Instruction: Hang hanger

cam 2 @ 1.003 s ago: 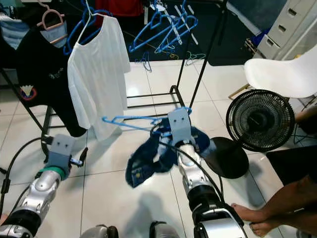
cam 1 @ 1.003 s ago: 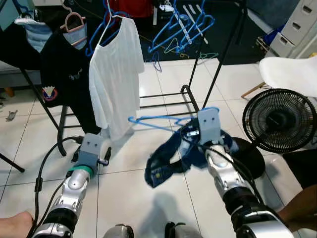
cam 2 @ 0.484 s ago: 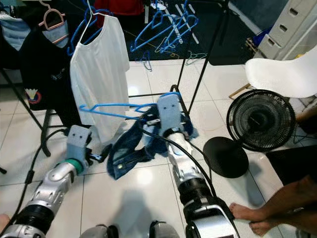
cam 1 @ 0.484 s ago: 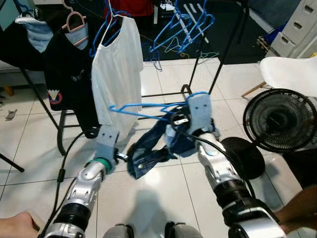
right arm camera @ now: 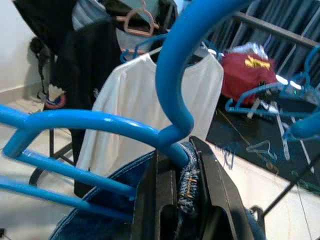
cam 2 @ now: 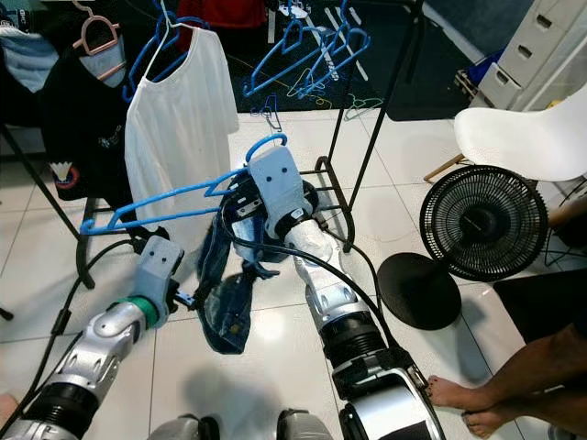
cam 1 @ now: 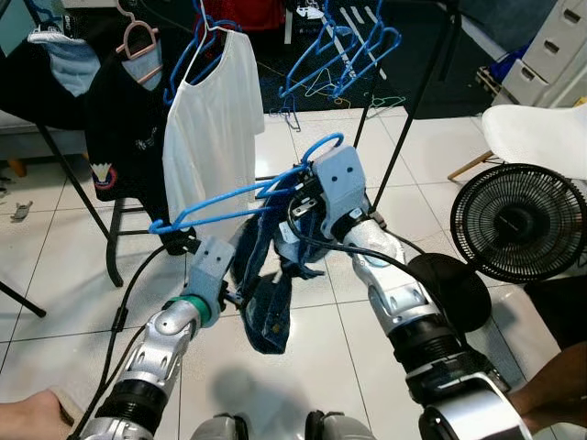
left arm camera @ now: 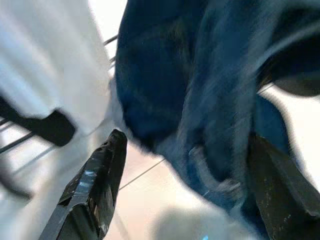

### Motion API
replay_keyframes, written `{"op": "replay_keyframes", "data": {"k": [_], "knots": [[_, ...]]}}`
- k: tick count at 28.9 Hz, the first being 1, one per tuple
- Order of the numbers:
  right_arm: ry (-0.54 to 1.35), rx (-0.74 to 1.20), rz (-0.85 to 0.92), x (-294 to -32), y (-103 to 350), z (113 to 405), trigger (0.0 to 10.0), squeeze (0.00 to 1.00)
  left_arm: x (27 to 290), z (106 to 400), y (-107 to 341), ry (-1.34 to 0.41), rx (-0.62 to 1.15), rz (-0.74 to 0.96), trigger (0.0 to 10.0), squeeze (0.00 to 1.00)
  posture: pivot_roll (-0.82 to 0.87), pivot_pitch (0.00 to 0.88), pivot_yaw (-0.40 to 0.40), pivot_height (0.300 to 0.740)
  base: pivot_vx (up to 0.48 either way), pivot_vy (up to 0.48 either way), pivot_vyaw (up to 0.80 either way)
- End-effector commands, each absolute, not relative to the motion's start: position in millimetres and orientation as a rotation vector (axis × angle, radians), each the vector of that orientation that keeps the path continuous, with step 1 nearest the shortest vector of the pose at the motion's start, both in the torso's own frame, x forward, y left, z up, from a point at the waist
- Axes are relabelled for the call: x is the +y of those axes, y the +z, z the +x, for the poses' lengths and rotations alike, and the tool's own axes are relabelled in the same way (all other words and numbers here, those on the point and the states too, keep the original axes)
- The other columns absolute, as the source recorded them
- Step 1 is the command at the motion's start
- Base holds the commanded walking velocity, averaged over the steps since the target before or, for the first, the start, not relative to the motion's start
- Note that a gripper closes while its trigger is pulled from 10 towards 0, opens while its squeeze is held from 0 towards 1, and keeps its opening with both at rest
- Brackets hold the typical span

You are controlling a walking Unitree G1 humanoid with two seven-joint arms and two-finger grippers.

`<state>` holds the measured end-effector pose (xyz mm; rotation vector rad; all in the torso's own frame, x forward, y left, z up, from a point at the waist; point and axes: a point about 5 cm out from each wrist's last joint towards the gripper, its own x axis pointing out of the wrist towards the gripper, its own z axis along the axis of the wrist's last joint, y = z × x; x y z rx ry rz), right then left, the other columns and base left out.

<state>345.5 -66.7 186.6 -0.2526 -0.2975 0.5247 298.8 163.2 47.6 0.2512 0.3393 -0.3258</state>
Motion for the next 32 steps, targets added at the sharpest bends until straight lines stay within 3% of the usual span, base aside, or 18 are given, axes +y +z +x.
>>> {"op": "replay_keyframes", "data": {"k": [1, 13, 14, 15, 17, 18, 32], "knots": [[0.548, -0.34, -0.253, -66.3, 197.8, 342.9, 0.0, 0.0, 166.4, 293.3, 42.5, -0.317, 0.375, 0.275, 10.0, 0.0, 0.02, 0.029, 0.012, 0.733, 0.0, 0.0, 0.0], [0.59, -0.409, -0.219, -62.0, 222.4, 339.6, 0.0, 0.0, 168.6, 292.3, 36.7, -0.262, 0.425, 0.294, 10.0, 0.0, 0.02, 0.035, 0.007, 0.733, 0.0, 0.0, 0.0], [0.599, -0.439, -0.195, -59.5, 233.2, 337.4, 0.0, 0.0, 169.4, 295.2, 35.0, -0.211, 0.446, 0.295, 5.6, 0.0, 0.02, 0.037, 0.005, 0.733, 0.0, 0.0, 0.0], [0.602, -0.46, -0.177, -58.2, 240.9, 335.8, 0.0, 0.0, 171.7, 297.1, 33.8, -0.168, 0.464, 0.296, 2.4, 0.0, 0.02, 0.037, 0.005, 0.733, 0.0, 0.0, 0.0], [0.602, -0.46, -0.177, -58.2, 240.9, 335.8, 0.0, 0.0, 171.7, 297.1, 33.8, -0.168, 0.464, 0.296, 2.4, 0.0, 0.02, 0.037, 0.005, 0.733, 0.0, 0.0, 0.0], [0.602, -0.473, -0.167, -58.1, 245.8, 334.6, 0.0, 0.0, 174.8, 297.6, 32.9, -0.142, 0.476, 0.299, 0.0, 0.0, 0.02, 0.037, 0.005, 0.733, 0.0, 0.0, 0.0], [0.574, -0.441, -0.178, -68.9, 244.4, 335.5, 0.0, 0.0, 183.4, 292.1, 29.1, -0.102, 0.514, 0.342, 0.0, 0.0, 0.02, 0.041, 0.004, 0.733, 0.0, 0.0, 0.0]]}}
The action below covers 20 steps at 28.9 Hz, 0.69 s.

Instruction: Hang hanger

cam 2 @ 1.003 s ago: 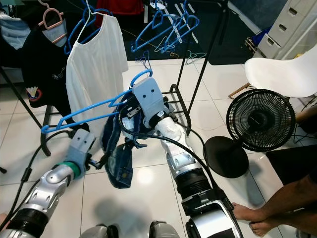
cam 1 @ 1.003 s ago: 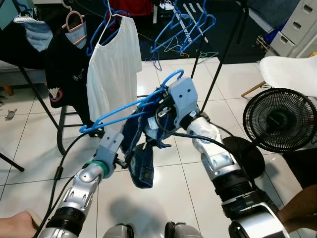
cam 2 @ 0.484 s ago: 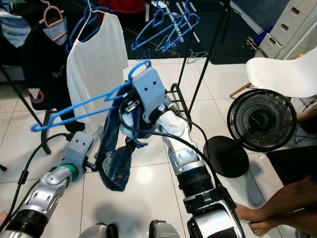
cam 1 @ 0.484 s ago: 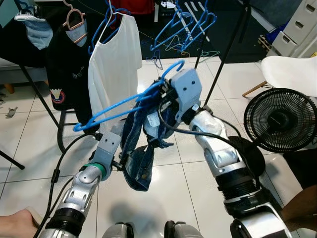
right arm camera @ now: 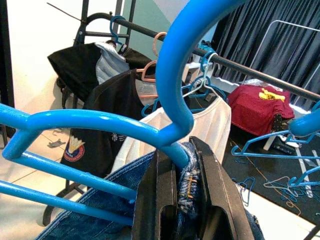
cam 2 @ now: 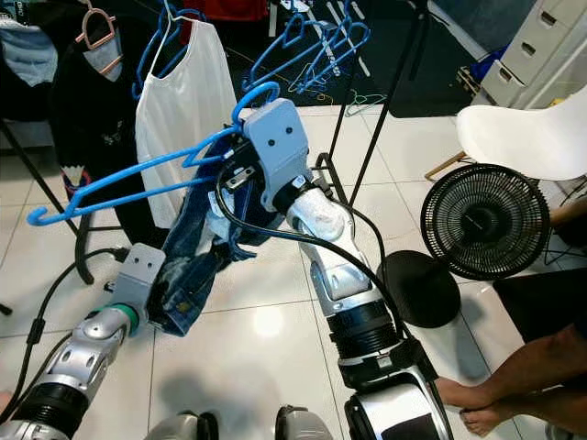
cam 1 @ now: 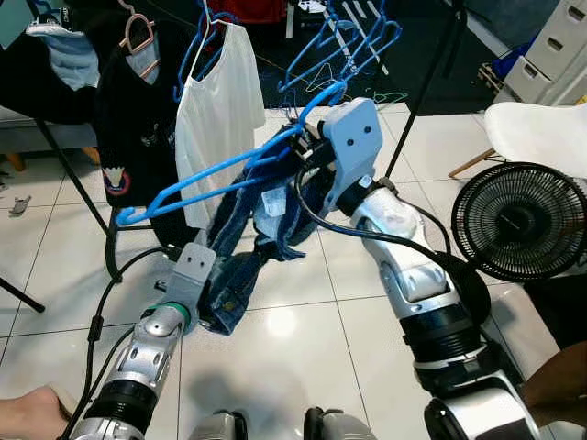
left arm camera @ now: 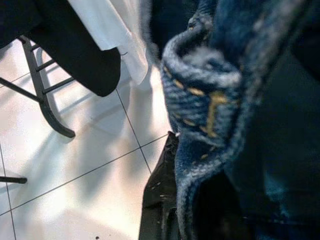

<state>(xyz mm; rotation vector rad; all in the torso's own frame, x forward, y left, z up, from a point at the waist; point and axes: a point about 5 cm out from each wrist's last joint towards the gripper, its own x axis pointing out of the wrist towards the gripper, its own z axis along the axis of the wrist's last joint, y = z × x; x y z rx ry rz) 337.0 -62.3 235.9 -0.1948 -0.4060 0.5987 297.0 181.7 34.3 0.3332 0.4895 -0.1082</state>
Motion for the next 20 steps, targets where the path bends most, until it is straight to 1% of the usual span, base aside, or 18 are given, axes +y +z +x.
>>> {"op": "replay_keyframes", "data": {"k": [1, 7, 8, 9, 10, 11, 13, 14, 17, 20], "knots": [[0.574, -0.441, -0.178, -68.9, 244.4, 335.5, 0.0, 0.0, 183.4, 292.1, 29.1, -0.102, 0.514, 0.342, 0.0, 0.0, 0.02, 0.041, 0.004, 0.733, 0.0, 0.0, 0.0], [0.536, -0.386, -0.235, -76.3, 232.3, 339.8, 0.0, 0.0, 187.9, 293.1, 31.3, -0.076, 0.503, 0.349, 0.0, 0.0, 0.02, 0.043, 0.006, 0.733, 0.0, 0.0, 0.0], [0.503, -0.341, -0.287, -83.8, 220.5, 343.1, 0.0, 0.0, 188.5, 293.4, 33.1, -0.092, 0.49, 0.349, 4.4, 0.0, 0.02, 0.046, 0.005, 0.733, 0.0, 0.0, 0.0], [0.503, -0.341, -0.287, -83.8, 220.5, 343.1, 0.0, 0.0, 188.5, 293.4, 33.1, -0.092, 0.49, 0.349, 4.4, 0.0, 0.02, 0.046, 0.005, 0.733, 0.0, 0.0, 0.0], [0.465, -0.287, -0.334, -94.0, 206.5, 345.7, 0.0, 0.0, 188.5, 293.1, 34.6, -0.114, 0.48, 0.331, 10.0, 0.0, 0.02, 0.048, 0.005, 0.733, 0.0, 0.0, 0.0], [0.465, -0.287, -0.334, -94.0, 206.5, 345.7, 0.0, 0.0, 188.5, 293.1, 34.6, -0.114, 0.48, 0.331, 10.0, 0.0, 0.02, 0.048, 0.005, 0.733, 0.0, 0.0, 0.0], [0.419, -0.217, -0.396, -109.0, 187.7, 346.7, 0.0, 0.0, 188.8, 292.5, 36.4, -0.141, 0.471, 0.3, 10.0, 0.0, 0.02, 0.05, 0.006, 0.733, 0.0, 0.0, 0.0], [0.419, -0.217, -0.396, -109.0, 187.7, 346.7, 0.0, 0.0, 188.8, 292.5, 36.4, -0.141, 0.471, 0.3, 10.0, 0.0, 0.02, 0.05, 0.006, 0.733, 0.0, 0.0, 0.0], [0.363, -0.128, -0.433, -128.1, 166.7, 344.7, 0.0, 0.0, 190.5, 292.5, 36.4, -0.148, 0.491, 0.26, 10.0, 0.0, 0.02, 0.052, 0.007, 0.733, 0.0, 0.0, 0.0], [0.357, -0.114, -0.435, -130.9, 163.5, 344.1, 0.0, 0.0, 190.6, 292.4, 36.2, -0.149, 0.496, 0.256, 10.0, 0.0, 0.02, 0.052, 0.007, 0.733, 0.0, 0.0, 0.0]]}}
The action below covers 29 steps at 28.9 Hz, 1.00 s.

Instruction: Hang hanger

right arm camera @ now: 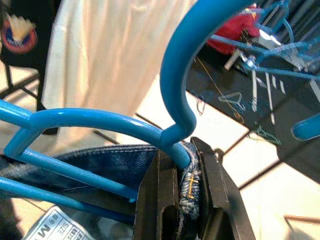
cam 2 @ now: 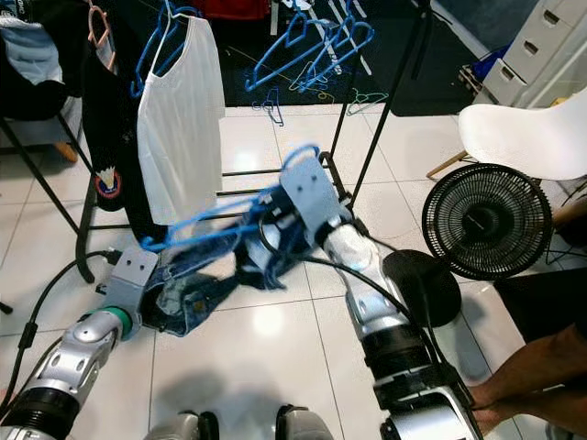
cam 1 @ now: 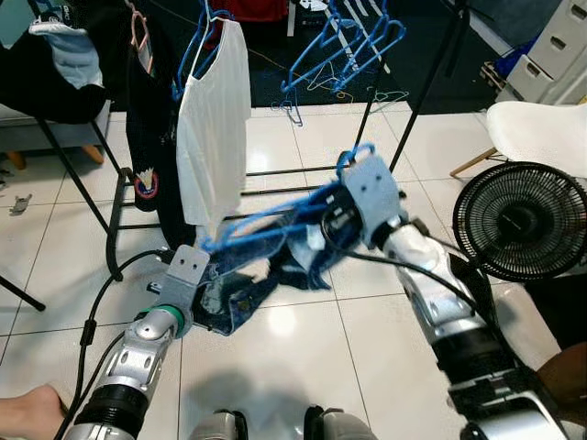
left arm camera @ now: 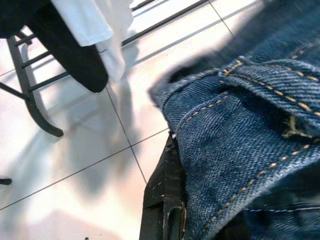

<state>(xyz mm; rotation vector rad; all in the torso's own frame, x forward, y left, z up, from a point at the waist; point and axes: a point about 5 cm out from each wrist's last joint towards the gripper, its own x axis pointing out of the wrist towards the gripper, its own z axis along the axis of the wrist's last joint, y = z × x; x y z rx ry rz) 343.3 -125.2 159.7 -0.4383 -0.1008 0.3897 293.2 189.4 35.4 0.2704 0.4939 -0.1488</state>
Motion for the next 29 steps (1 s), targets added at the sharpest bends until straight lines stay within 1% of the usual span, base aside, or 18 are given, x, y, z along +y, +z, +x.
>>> {"op": "replay_keyframes", "data": {"k": [1, 4, 7, 9, 10, 12, 15, 17, 18, 20, 24, 27, 29], "knots": [[0.368, -0.094, -0.453, -133.7, 158.1, 342.3, 0.0, 0.0, 190.6, 292.5, 36.2, -0.153, 0.498, 0.258, 10.0, 0.0, 0.02, 0.054, 0.008, 0.733, 0.0, 0.0, 0.0], [0.392, -0.075, -0.468, -135.6, 152.4, 339.4, 0.0, 0.0, 189.9, 293.1, 36.5, -0.157, 0.499, 0.262, 10.0, 0.0, 0.01, 0.055, 0.01, 0.733, 0.0, 0.0, 0.0], [0.487, -0.028, -0.522, -134.7, 136.6, 330.7, 0.0, 0.0, 186.2, 296.8, 40.9, -0.168, 0.486, 0.253, 10.0, 0.0, 0.01, 0.055, 0.01, 0.733, 0.0, 0.0, 0.0], [0.504, -0.022, -0.53, -133.4, 134.5, 329.5, 0.0, 0.0, 186.1, 297.6, 42.0, -0.168, 0.483, 0.251, 10.0, 0.0, 0.01, 0.057, 0.011, 0.733, 0.0, 0.0, 0.0], [0.578, 0.022, -0.59, -128.4, 120.4, 323.3, 0.0, 0.0, 187.6, 300.3, 47.3, -0.163, 0.466, 0.239, 10.0, 0.0, 0.01, 0.057, 0.011, 0.733, 0.0, 0.0, 0.0], [0.623, 0.053, -0.63, -126.0, 109.8, 318.5, 0.0, 0.0, 189.0, 301.9, 50.6, -0.159, 0.455, 0.231, 10.0, 0.0, 0.01, 0.057, 0.011, 0.733, 0.0, 0.0, 0.0], [0.629, 0.089, -0.653, -126.9, 101.2, 316.2, 0.0, 0.0, 191.1, 303.1, 53.4, -0.153, 0.448, 0.224, 10.0, 0.0, 0.01, 0.057, 0.011, 0.733, 0.0, 0.0, 0.0], [0.576, 0.136, -0.71, -133.6, 91.0, 316.9, 0.0, 0.0, 193.8, 304.2, 57.3, -0.152, 0.438, 0.224, 10.0, 0.0, 0.02, 0.062, 0.014, 0.733, 0.0, 0.0, 0.0], [0.576, 0.136, -0.71, -133.6, 91.0, 316.9, 0.0, 0.0, 193.8, 304.2, 57.3, -0.152, 0.438, 0.224, 10.0, 0.0, 0.02, 0.062, 0.014, 0.733, 0.0, 0.0, 0.0], [0.529, 0.17, -0.766, -142.5, 84.3, 317.2, 0.0, 0.0, 196.2, 304.7, 57.5, -0.148, 0.441, 0.235, 10.0, 0.0, 0.02, 0.063, 0.017, 0.733, 0.0, 0.0, 0.0], [0.495, 0.168, -0.767, -146.1, 84.8, 318.2, 0.0, 0.0, 197.9, 304.5, 56.2, -0.143, 0.449, 0.244, 10.0, 0.0, 0.01, 0.063, 0.018, 0.733, 0.0, 0.0, 0.0], [0.433, 0.167, -0.776, -153.8, 85.8, 319.3, 0.0, 0.0, 205.0, 303.8, 51.9, -0.086, 0.471, 0.277, 10.0, 0.0, 0.01, 0.066, 0.018, 0.733, 0.0, 0.0, 0.0], [0.426, 0.169, -0.779, -155.2, 85.5, 319.2, 0.0, 0.0, 207.0, 303.6, 51.1, -0.071, 0.477, 0.284, 10.0, 0.0, 0.01, 0.067, 0.019, 0.733, 0.0, 0.0, 0.0]]}}
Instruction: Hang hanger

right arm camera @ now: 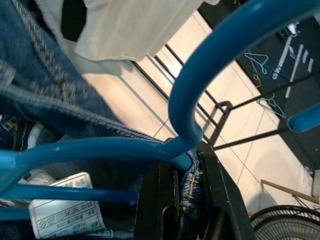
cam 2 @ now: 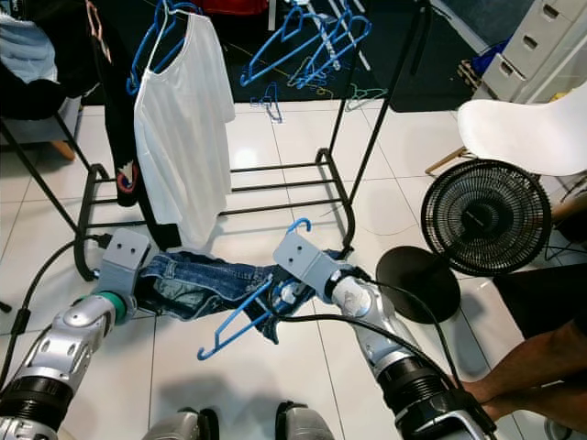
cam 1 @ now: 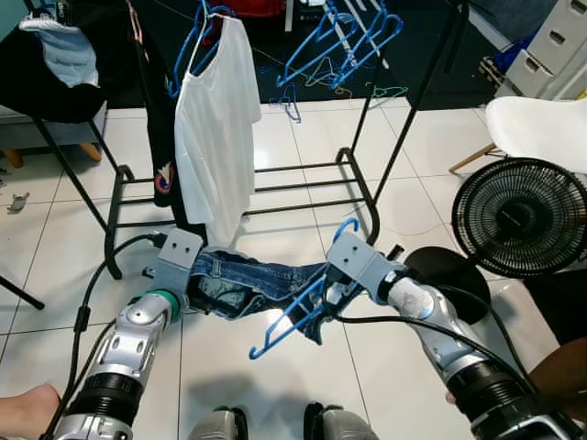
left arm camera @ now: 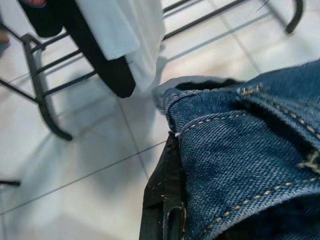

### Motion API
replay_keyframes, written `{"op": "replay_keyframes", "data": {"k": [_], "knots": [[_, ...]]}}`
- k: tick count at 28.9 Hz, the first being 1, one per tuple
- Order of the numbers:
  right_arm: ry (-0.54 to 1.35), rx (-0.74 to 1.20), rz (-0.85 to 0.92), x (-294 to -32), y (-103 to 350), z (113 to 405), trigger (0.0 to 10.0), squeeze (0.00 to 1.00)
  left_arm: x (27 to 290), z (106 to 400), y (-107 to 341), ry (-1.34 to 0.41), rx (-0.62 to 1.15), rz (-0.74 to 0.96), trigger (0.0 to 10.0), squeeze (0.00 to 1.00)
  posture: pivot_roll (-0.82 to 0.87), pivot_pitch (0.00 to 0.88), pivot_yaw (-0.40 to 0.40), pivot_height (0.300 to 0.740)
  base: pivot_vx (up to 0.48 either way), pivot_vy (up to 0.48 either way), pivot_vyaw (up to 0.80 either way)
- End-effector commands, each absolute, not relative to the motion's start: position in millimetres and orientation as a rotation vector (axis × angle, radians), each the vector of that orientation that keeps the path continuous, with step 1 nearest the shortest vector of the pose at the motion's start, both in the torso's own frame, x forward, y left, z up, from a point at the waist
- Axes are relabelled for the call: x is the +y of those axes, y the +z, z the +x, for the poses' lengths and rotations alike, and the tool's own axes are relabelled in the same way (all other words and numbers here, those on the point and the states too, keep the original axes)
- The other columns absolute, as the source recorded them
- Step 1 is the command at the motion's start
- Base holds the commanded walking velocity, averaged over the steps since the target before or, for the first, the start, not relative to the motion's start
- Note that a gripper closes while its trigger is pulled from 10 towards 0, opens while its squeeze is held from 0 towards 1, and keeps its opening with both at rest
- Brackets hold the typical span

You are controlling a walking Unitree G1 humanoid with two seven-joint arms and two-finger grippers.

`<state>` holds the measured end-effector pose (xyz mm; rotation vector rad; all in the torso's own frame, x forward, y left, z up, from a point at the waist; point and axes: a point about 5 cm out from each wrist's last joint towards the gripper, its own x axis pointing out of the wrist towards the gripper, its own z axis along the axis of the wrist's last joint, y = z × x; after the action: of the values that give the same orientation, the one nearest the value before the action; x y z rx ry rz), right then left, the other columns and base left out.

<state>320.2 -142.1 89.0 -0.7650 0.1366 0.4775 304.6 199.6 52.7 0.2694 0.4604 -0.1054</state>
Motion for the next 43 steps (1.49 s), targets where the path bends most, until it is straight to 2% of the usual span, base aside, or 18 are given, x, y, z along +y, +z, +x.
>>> {"op": "replay_keyframes", "data": {"k": [1, 8, 15, 22, 27, 32, 36, 43], "knots": [[0.414, 0.171, -0.78, -157.8, 84.6, 318.2, 0.0, 0.0, 213.7, 303.6, 49.8, -0.036, 0.49, 0.302, 10.0, 0.0, 0.01, 0.068, 0.019, 0.733, 0.0, 0.0, 0.0], [0.318, 0.129, -0.8, -170.2, 88.4, 318.6, 0.0, 0.0, 240.3, 299.5, 43.7, 0.059, 0.548, 0.399, 10.0, 0.0, 0.01, 0.07, 0.022, 0.733, 0.0, 0.0, 0.0], [0.175, 0.06, -0.801, -183.5, 103.2, 326.2, 0.0, 0.0, 238.2, 296.2, 37.6, 0.051, 0.569, 0.396, 10.0, 0.0, 0.0, 0.07, 0.02, 0.733, 0.0, 0.0, 0.0], [0.051, 0.065, -0.812, -200.5, 106.6, 332.9, 0.0, 0.0, 220.3, 299.0, 40.9, -0.027, 0.521, 0.32, 10.0, 0.0, 0.01, 0.068, 0.018, 0.733, 0.0, 0.0, 0.0], [-0.065, 0.126, -0.639, -210.7, 102.8, 342.3, 0.0, 0.0, 185.2, 302.2, 61.3, -0.247, 0.361, 0.218, 10.0, 0.0, 0.01, 0.062, 0.021, 0.733, 0.0, 0.0, 0.0], [-0.078, 0.152, -0.561, -207.3, 99.8, 346.5, 0.0, 0.0, 167.1, 300.4, 72.0, -0.356, 0.297, 0.178, 10.0, 0.0, 0.01, 0.058, 0.022, 0.733, 0.0, 0.0, 0.0], [-0.091, 0.169, -0.487, -194.0, 103.2, 358.7, 0.0, 0.0, 132.8, 290.8, 84.2, -0.559, 0.241, 0.203, 10.0, 0.0, 0.02, 0.05, 0.017, 0.733, 0.0, 0.0, 0.0], [-0.127, 0.164, -0.491, -192.9, 107.1, 364.3, 0.0, 0.0, 119.1, 283.6, 86.3, -0.666, 0.223, 0.245, 10.0, 0.0, 0.02, 0.049, 0.015, 0.733, 0.0, 0.0, 0.0]]}}
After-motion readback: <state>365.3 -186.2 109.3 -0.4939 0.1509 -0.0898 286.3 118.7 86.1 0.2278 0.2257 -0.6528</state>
